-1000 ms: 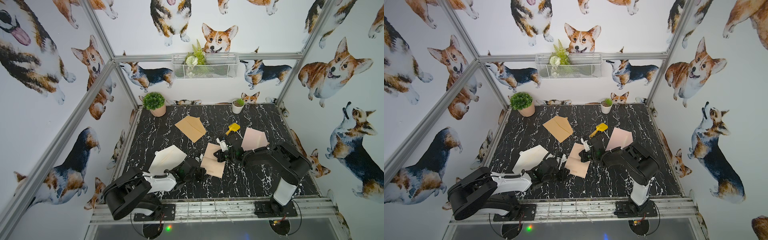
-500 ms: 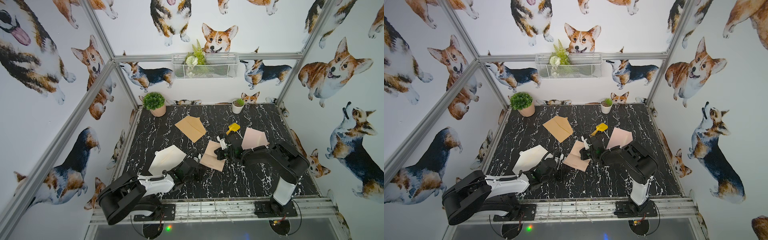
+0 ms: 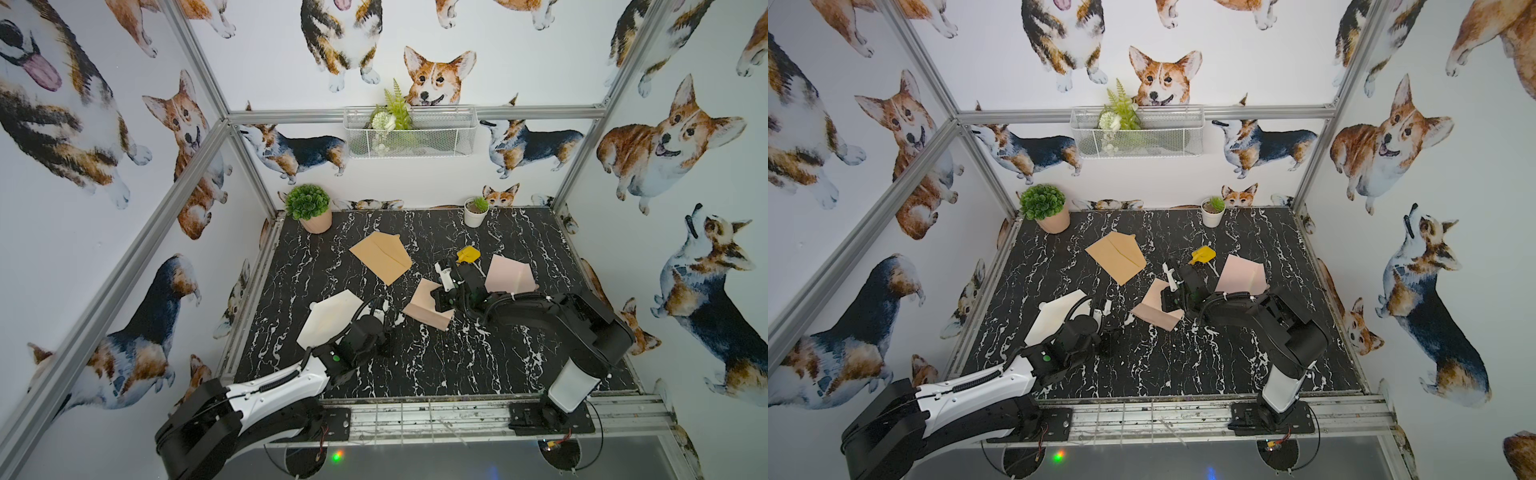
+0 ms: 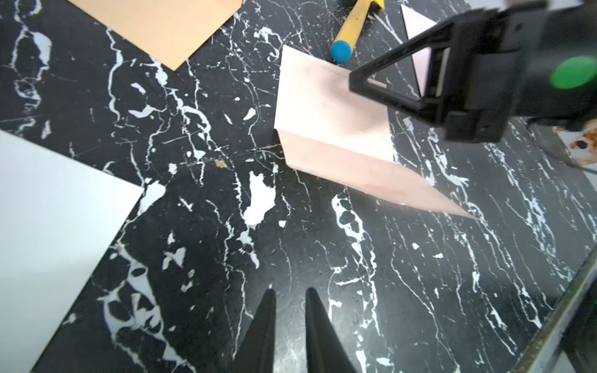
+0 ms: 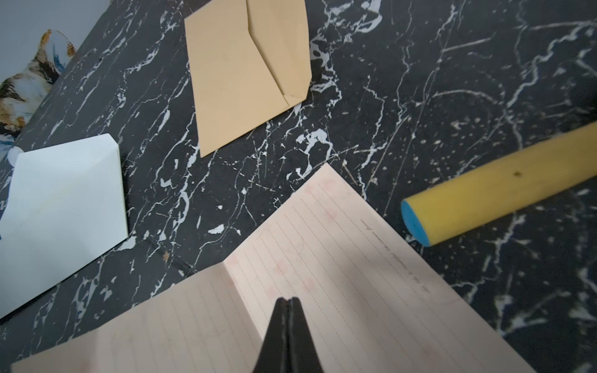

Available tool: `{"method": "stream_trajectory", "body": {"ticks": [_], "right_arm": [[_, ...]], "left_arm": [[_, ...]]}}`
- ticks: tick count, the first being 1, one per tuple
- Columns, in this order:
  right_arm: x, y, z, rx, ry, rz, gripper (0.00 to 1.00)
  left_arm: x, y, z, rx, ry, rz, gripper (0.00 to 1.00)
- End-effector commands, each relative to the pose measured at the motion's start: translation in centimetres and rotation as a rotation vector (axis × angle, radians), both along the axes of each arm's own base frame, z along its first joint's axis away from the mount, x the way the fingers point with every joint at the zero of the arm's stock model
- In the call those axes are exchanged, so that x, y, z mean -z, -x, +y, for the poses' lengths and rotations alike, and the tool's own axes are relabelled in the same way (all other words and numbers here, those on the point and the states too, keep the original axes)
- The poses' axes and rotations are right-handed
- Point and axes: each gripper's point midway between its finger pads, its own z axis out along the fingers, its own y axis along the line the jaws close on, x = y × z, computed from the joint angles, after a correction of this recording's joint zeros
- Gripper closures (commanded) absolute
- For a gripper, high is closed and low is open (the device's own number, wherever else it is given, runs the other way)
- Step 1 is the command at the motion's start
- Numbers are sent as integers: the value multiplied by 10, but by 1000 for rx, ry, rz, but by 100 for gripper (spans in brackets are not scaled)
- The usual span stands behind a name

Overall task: Take the letter paper out of the envelope
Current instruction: Move the letter paper to the center of the board.

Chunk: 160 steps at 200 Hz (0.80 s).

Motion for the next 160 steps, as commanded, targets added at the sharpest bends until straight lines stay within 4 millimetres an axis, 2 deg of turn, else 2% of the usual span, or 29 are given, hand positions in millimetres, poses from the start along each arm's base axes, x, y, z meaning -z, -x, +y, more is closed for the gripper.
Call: {"method": "stream_trajectory", "body": {"ticks": [1,36,61,106,139,160], "right_arm": [[-9,20,1,-34,19,-7,100],[5,51,14,-85,-3,59,100],[23,61,12,-73,-29,103,100],[47,60,14,-67,-19,140,100],[55,52,22,-81,-14,143,100],[54,46,25,-91,-24,146,100]], "left_arm": [[14,4,8,-3,-44,28,80],[13,-1,4,-2,-37,18,80],[6,-7,1,10,-49,1,80],[3,-22,-3,22,-77,-1,80],[9,-40,-1,17,-6,47,80],[5,-52,2,11,30,49,80]]}}
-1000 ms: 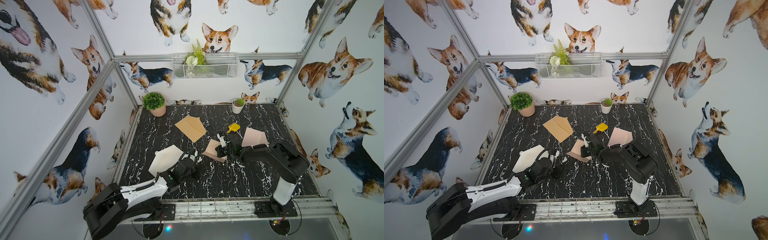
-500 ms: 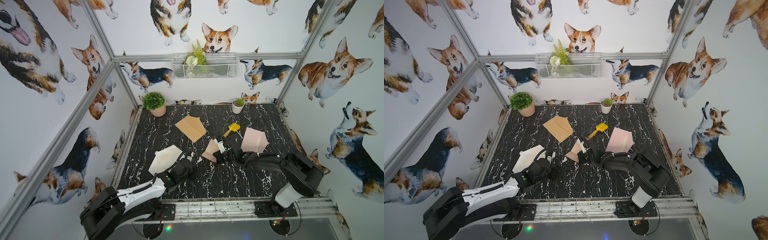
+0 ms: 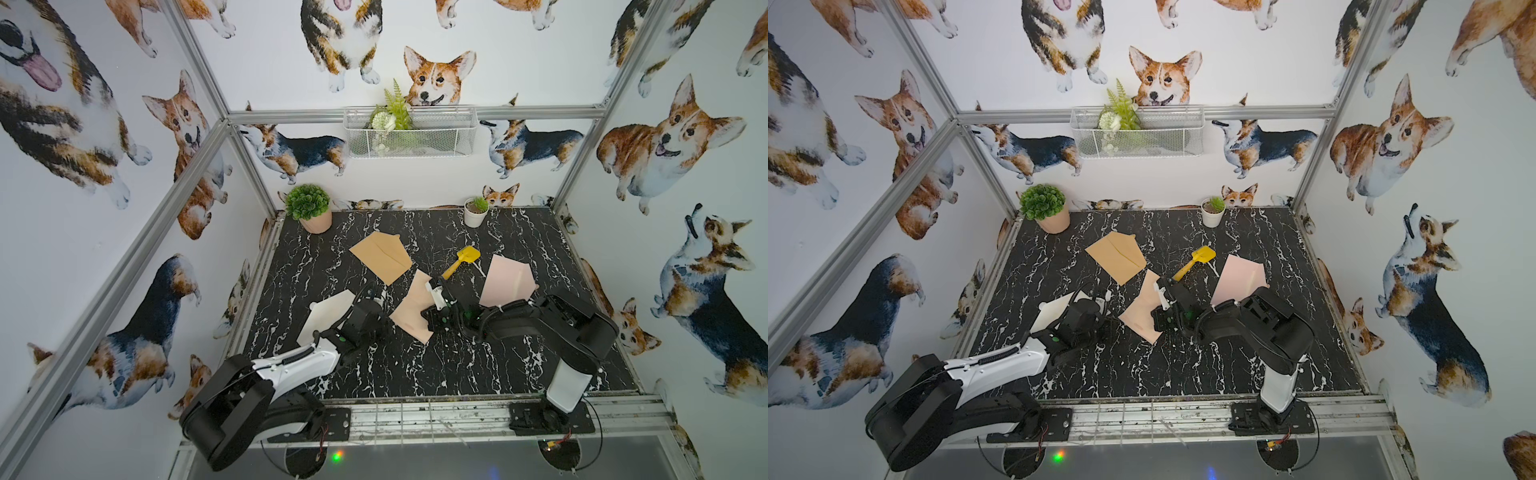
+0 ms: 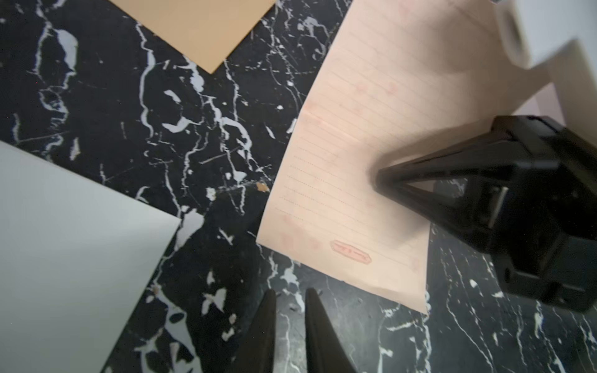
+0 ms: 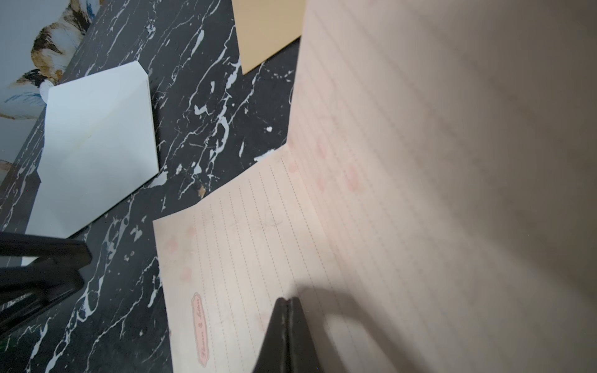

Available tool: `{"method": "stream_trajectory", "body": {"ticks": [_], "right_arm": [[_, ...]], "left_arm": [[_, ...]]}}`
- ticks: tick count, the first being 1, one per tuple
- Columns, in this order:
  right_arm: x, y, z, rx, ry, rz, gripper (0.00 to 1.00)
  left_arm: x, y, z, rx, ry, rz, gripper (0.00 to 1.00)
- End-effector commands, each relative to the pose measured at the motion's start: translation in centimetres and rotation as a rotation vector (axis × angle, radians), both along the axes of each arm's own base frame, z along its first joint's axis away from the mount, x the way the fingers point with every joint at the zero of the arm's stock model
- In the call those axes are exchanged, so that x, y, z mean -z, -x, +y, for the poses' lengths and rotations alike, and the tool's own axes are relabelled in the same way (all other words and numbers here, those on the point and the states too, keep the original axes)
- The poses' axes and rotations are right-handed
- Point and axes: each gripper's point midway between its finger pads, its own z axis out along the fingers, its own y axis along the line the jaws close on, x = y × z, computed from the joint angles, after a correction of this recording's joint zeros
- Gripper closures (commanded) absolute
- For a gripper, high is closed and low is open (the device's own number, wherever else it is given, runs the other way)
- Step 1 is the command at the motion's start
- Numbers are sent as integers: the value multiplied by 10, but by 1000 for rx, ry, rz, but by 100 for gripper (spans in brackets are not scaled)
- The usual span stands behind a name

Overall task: Take the letter paper out of the envelope
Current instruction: Move the letter paper to the center of the board.

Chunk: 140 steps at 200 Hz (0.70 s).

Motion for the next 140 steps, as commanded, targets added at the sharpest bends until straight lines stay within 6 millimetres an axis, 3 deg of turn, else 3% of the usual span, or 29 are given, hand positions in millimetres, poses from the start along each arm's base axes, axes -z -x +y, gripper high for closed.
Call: {"method": "stream_trajectory", "body": {"ticks": [1,52,88,140], "right_arm": [[12,0,-4,-7,28,47,100],[2,-27,-8,7,-15,38,100],[1,-42,1,-13,-23,39,100],[-5,-57,10,-23,-23,17,100]], "left_arm": [[-15,-13,-10,46,89,-21,80],[-28,-34,-9,58,59,-98,81],[-33,-48,-16,104,30,-130,81],[-17,-50,-13,91,45,-126,82]]}}
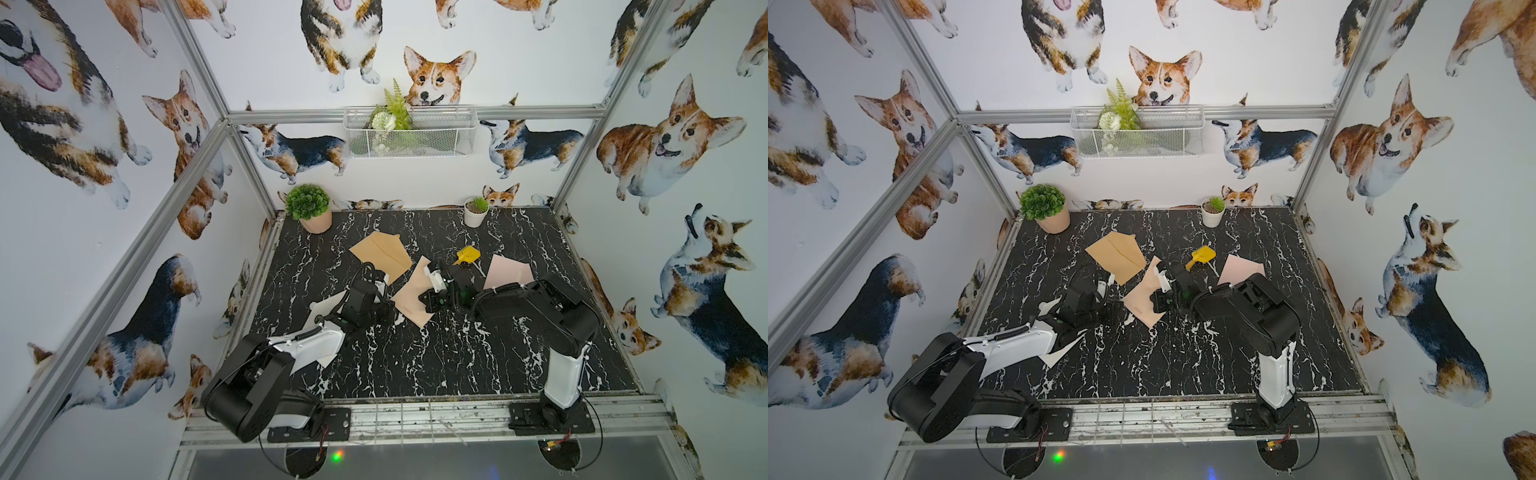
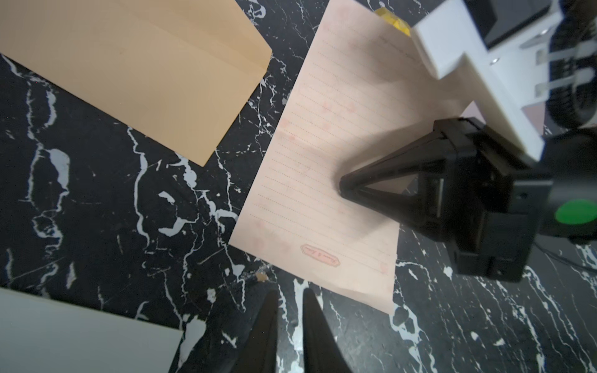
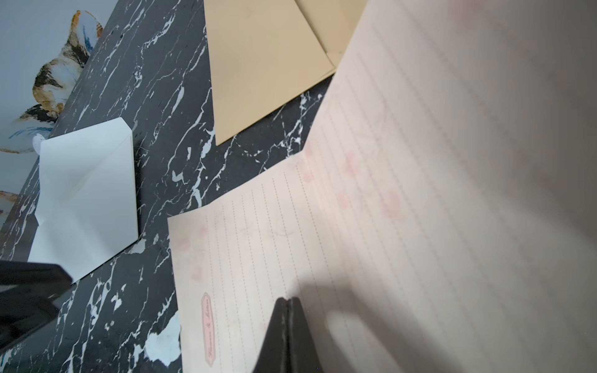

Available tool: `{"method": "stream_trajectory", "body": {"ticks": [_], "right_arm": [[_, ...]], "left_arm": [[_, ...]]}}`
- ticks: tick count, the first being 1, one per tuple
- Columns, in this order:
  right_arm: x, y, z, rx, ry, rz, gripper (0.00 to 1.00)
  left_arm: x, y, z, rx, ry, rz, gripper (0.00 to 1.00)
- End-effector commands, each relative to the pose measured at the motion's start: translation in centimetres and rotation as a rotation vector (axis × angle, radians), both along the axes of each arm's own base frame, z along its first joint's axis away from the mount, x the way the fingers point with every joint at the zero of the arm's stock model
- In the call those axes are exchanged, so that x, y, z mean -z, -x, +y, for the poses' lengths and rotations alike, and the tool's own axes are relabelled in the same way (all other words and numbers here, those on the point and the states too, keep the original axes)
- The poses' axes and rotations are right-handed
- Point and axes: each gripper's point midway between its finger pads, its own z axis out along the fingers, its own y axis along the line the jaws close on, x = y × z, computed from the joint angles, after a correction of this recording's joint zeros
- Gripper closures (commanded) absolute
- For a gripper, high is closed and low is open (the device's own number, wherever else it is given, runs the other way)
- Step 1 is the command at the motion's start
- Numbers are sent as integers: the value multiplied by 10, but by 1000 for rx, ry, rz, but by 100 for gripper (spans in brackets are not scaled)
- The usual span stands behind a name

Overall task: Take the letter paper out of the envelope
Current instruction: Move the letter paper to the center of the board.

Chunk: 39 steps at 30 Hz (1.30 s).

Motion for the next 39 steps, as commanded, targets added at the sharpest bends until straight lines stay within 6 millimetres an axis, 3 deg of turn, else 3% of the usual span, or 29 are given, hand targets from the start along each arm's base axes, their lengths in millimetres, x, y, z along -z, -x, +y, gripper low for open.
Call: {"method": "stream_trajectory", "body": {"ticks": [1,15,39], "right_arm": [[1,-3,3,-22,9,0,100],[2,-32,16,-67,-69,-21,100],[-17,-53,20,-79,-70,-93,100]], "left_arm": [[-3,-6,-1,12,21,-35,82],[-8,-7,11,-26,10,-74,82],[-9,-6,12,-23,7,-76,82]]}}
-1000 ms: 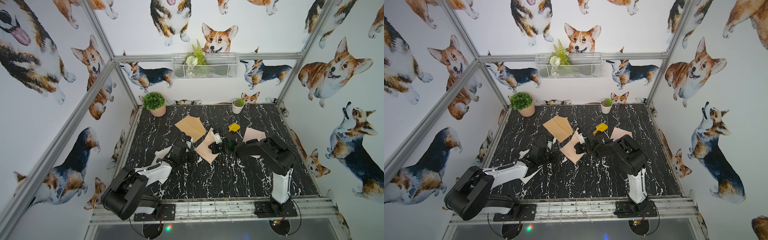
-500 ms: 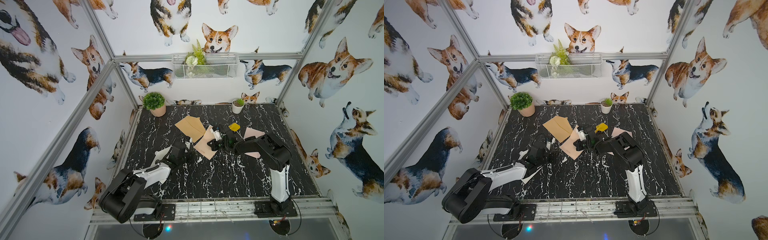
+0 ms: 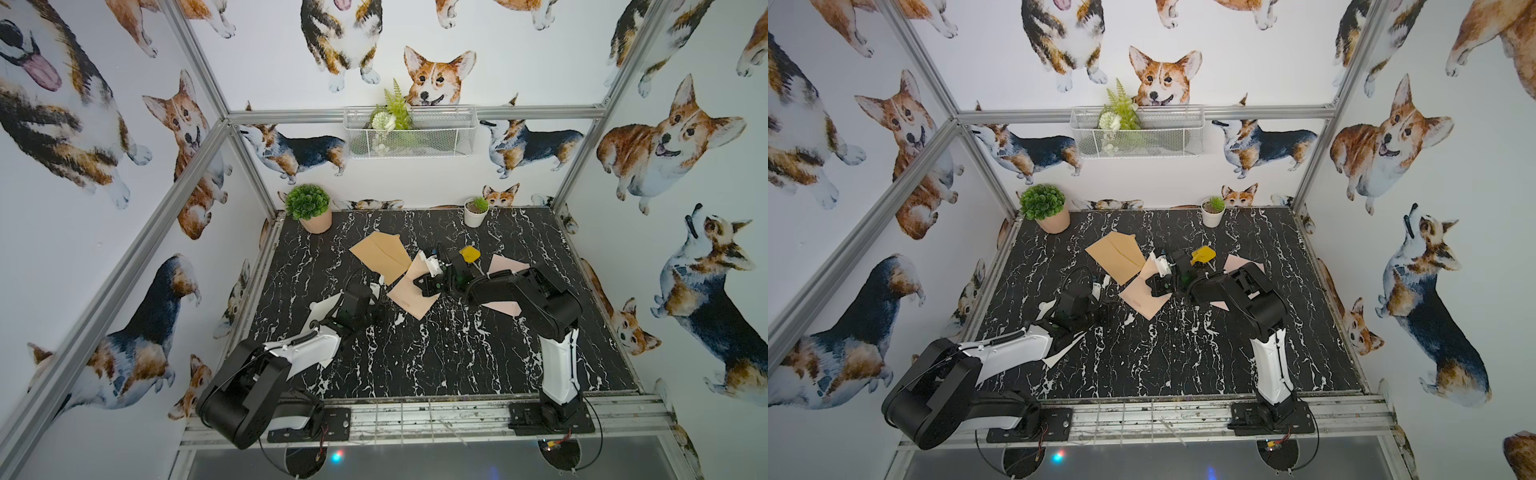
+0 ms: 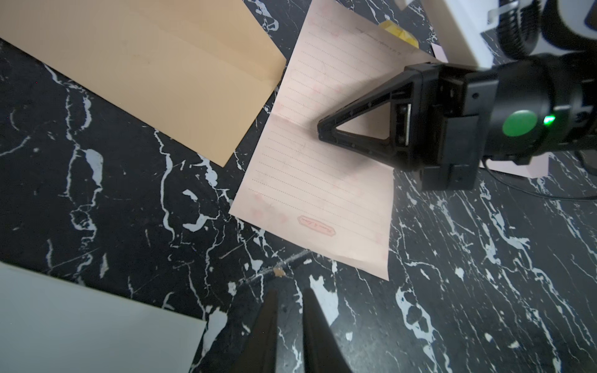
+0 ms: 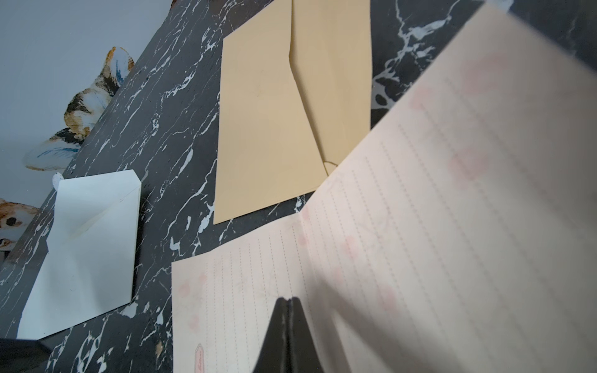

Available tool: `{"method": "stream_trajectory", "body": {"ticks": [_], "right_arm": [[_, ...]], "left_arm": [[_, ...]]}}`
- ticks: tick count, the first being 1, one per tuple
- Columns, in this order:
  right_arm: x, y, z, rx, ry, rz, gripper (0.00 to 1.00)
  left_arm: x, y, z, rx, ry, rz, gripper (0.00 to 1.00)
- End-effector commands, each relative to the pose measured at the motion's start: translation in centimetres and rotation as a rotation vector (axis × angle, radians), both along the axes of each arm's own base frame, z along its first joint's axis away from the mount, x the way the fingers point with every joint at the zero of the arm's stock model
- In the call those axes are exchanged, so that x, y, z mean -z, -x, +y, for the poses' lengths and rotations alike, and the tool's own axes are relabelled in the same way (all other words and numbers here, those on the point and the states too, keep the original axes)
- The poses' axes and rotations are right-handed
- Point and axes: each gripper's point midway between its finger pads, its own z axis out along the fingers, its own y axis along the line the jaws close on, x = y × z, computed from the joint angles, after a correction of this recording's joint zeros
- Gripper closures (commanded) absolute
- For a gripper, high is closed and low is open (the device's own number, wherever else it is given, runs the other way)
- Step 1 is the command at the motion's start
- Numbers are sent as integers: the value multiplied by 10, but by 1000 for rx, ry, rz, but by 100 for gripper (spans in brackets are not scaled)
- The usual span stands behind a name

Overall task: Take the letter paper out of the envelope
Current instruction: Move the letter paper to the center of the board.

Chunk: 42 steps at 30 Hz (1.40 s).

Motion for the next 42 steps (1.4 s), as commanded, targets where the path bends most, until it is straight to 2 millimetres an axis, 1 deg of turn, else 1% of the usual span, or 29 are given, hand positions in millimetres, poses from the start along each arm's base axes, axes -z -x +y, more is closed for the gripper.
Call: {"method": "stream_trajectory", "body": {"ticks": [1,7,9,15,19,22,26,30,32,35,38,42], "right_arm": [[-8,-3,2,-11,0,-22,100],[-3,-5,-1,-7,14,-26,100],[-5,-6,-1,-7,13,-33,100],[-29,1,0,-29,-21,-63,100],[-41,14,7,-57,-36,-74,92],[-43,30,25,-119,-31,-81,84],[-42,44,53,-211,-37,-70,75],[-46,40,71,-239,-103,-37,70],[-50,37,77,-247,-118,-29,69],[-52,36,92,-276,-113,-15,68],[-48,40,112,-321,-84,-2,66],[-43,42,136,-374,-71,14,59]], "left_arm": [[-5,-3,0,1,4,-28,82],[-5,-4,1,-5,0,-29,82],[-5,-3,2,-9,-2,-33,82],[-16,-4,9,-42,14,-85,81],[-21,-4,23,-109,7,-119,80],[-24,-6,37,-181,-5,-138,79],[-28,-7,56,-272,-10,-160,77],[-27,-8,79,-378,-32,-154,76],[-26,-9,88,-418,-27,-146,75],[-27,-8,102,-490,5,-139,72],[-30,-6,115,-551,26,-147,68],[-37,0,134,-635,30,-179,63]]}}
